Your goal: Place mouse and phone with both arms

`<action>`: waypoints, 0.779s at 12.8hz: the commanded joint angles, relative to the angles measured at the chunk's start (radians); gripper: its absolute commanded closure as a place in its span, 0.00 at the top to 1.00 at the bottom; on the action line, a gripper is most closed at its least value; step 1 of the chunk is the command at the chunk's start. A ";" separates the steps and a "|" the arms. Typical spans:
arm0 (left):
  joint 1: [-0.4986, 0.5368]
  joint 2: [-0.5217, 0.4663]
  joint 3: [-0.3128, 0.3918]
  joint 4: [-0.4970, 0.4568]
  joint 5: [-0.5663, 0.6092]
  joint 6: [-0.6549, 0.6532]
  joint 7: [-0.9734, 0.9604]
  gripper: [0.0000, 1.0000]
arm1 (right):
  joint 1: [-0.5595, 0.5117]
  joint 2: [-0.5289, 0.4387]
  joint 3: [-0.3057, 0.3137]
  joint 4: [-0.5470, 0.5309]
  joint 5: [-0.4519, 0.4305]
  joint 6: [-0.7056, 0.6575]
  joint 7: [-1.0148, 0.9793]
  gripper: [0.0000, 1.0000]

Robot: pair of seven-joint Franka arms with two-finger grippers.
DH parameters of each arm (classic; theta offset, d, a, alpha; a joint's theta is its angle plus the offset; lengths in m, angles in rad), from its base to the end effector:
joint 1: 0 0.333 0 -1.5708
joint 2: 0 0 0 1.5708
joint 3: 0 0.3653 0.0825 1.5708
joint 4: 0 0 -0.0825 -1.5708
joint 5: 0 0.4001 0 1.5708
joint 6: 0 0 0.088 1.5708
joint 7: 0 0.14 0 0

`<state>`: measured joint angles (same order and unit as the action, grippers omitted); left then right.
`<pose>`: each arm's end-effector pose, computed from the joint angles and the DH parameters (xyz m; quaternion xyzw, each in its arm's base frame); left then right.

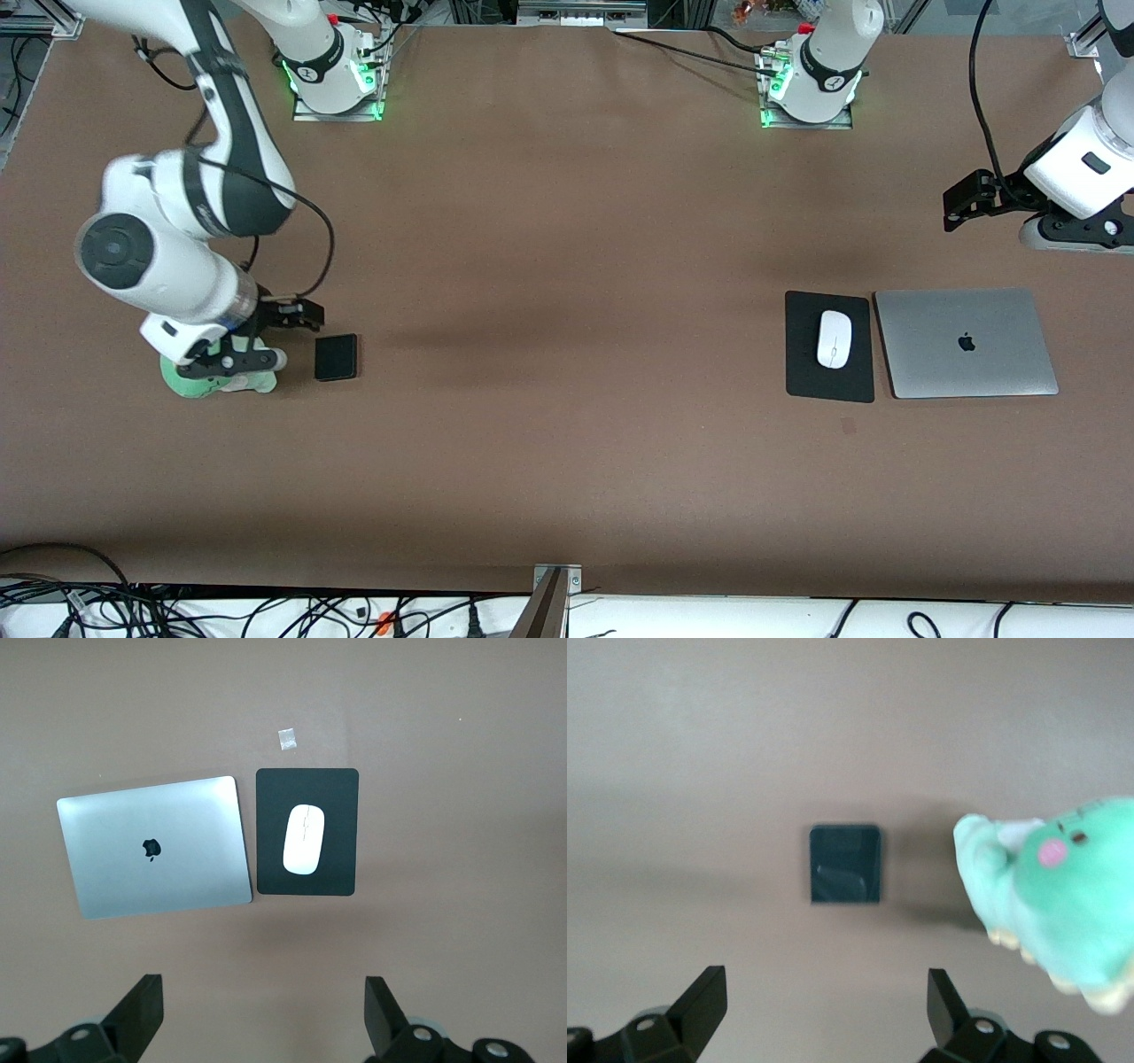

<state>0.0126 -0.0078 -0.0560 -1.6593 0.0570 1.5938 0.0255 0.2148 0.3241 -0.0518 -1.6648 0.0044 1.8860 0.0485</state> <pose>0.5647 -0.0168 0.6043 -0.9985 0.0359 0.0286 0.0289 0.6573 0.1118 0.4179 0.9970 0.0573 -0.0503 0.0116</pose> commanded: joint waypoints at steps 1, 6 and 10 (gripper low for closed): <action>-0.005 -0.006 0.002 0.002 -0.019 0.009 0.017 1.00 | -0.015 -0.119 -0.012 -0.005 0.049 -0.100 0.010 1.00; -0.005 0.009 0.001 0.021 -0.020 0.002 0.013 1.00 | -0.015 -0.367 -0.051 -0.139 0.051 -0.168 0.007 1.00; -0.003 0.009 0.002 0.032 -0.019 -0.012 0.017 1.00 | -0.015 -0.359 -0.056 -0.118 0.046 -0.182 -0.009 1.00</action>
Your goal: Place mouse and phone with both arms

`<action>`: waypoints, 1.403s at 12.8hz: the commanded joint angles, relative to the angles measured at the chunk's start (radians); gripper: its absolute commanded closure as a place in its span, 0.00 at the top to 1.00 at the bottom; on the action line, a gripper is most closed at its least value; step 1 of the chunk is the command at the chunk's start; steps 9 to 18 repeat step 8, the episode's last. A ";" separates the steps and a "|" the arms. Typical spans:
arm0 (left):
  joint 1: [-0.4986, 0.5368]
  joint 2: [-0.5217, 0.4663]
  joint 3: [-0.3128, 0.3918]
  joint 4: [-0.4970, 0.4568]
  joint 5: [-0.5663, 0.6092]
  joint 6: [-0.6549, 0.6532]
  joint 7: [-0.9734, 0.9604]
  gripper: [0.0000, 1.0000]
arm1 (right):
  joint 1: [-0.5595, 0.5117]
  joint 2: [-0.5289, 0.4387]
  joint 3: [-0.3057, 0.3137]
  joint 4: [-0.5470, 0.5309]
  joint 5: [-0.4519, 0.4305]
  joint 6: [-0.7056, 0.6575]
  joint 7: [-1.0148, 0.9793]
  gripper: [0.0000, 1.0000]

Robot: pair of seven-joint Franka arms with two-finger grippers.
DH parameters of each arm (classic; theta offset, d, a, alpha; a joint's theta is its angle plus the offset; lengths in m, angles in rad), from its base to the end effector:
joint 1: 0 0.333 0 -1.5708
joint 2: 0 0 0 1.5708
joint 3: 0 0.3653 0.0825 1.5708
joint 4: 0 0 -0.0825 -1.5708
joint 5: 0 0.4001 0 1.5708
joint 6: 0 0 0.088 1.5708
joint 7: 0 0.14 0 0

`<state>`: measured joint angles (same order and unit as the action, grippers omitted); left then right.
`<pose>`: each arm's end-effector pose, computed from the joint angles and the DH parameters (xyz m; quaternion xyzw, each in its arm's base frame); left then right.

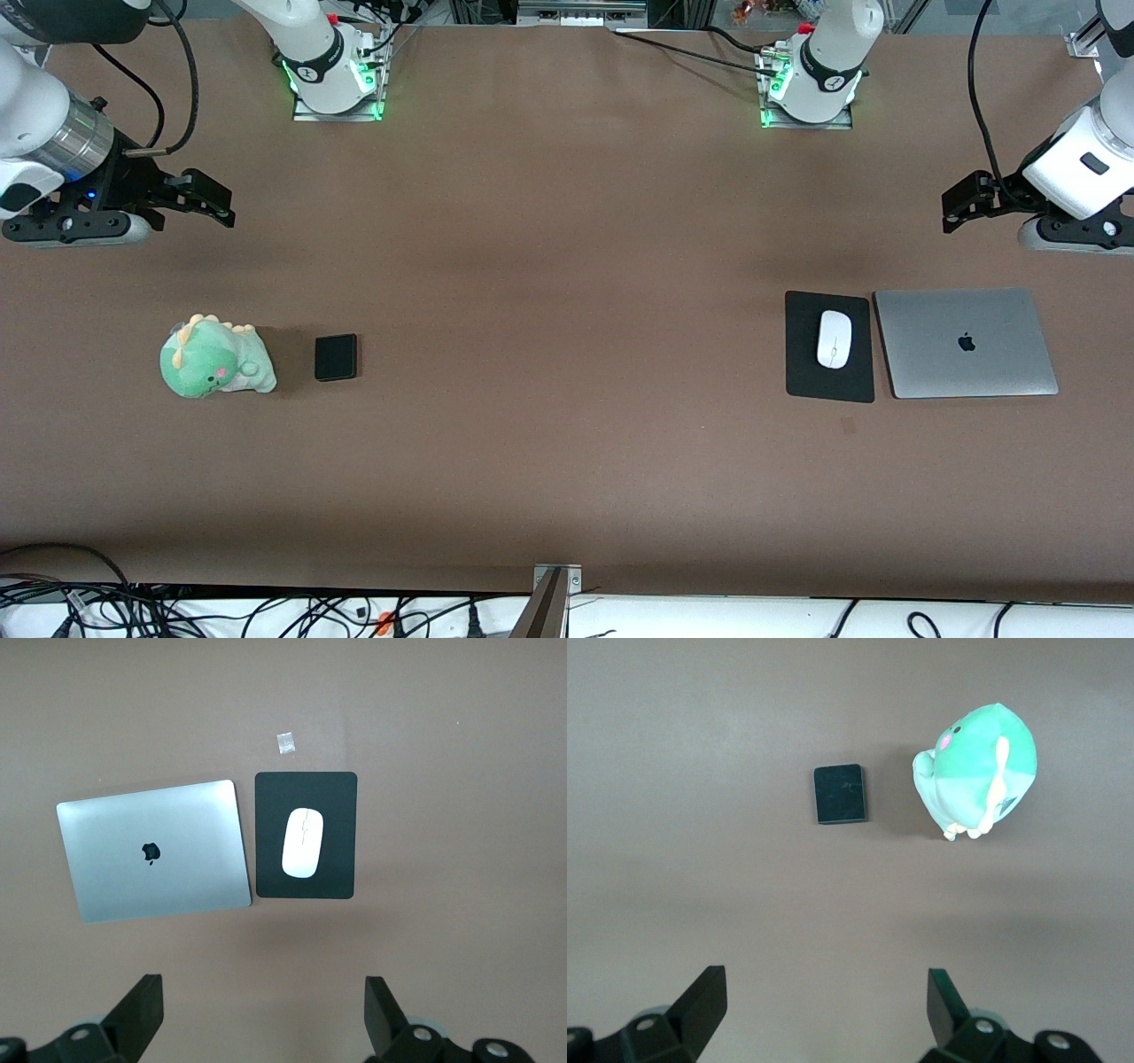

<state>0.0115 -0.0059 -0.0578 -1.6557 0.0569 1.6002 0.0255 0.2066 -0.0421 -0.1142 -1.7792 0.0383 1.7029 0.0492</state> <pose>0.5664 -0.0185 0.6055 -0.9986 0.0374 0.0245 0.0288 0.5558 0.0553 0.5736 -0.9994 -0.0188 0.0187 0.0201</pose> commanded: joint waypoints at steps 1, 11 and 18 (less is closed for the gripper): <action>-0.002 0.007 0.003 0.031 -0.019 -0.019 0.019 1.00 | -0.006 0.008 0.007 0.000 0.012 0.003 -0.009 1.00; -0.002 0.009 0.003 0.043 -0.020 -0.019 0.013 1.00 | -0.004 0.045 0.007 0.052 0.000 -0.014 -0.012 1.00; -0.002 0.009 0.003 0.043 -0.020 -0.019 0.013 1.00 | -0.004 0.045 0.007 0.052 0.000 -0.014 -0.012 1.00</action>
